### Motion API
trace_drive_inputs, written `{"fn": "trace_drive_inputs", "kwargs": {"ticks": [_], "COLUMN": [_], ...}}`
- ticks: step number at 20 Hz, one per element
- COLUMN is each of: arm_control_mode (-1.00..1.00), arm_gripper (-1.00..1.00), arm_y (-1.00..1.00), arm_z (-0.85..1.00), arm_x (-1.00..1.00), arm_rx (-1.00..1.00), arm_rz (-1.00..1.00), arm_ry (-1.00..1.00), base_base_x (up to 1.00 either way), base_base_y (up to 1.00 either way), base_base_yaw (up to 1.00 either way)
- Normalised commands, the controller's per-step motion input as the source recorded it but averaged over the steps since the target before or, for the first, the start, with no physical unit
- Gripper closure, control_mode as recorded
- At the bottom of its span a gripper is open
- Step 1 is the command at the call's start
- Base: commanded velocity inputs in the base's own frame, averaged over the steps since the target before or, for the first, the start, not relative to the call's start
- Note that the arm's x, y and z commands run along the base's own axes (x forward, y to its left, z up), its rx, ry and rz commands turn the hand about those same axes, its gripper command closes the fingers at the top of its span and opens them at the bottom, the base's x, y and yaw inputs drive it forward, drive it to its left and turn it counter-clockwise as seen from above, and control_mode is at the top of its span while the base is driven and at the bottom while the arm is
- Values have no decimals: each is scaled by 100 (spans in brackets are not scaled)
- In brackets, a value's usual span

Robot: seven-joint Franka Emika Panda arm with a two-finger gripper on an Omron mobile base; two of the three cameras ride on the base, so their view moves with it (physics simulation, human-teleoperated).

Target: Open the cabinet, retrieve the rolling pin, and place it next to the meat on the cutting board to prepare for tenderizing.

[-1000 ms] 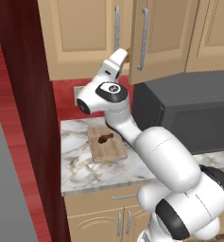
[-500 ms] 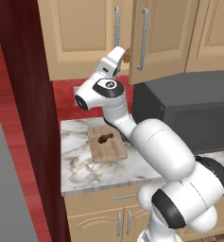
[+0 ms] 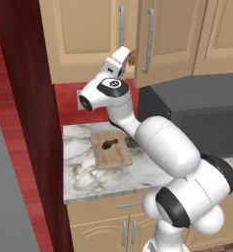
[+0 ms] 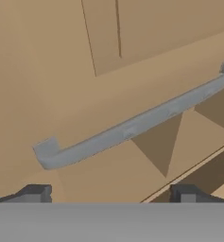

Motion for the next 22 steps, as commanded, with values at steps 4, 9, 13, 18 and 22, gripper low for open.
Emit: {"fn": "trace_drive_inputs", "kwargs": {"ticks": [4, 9, 13, 18, 22], "arm_control_mode": [-100, -100, -100, -100, -100], "arm_gripper": [-100, -100, -100, -100, -100], "arm_y": [-6, -6, -9, -13, -15], "arm_z": [0, 0, 0, 0, 0], "arm_x": [30, 35, 33, 23, 22], "arm_rx": [0, 0, 0, 0, 0], "arm_rz": [0, 0, 0, 0, 0], "arm_ry": [0, 0, 0, 0, 0], "base_base_x": [0, 0, 0, 0, 0], "base_base_y": [0, 0, 0, 0, 0], "base_base_yaw": [0, 0, 0, 0, 0]}}
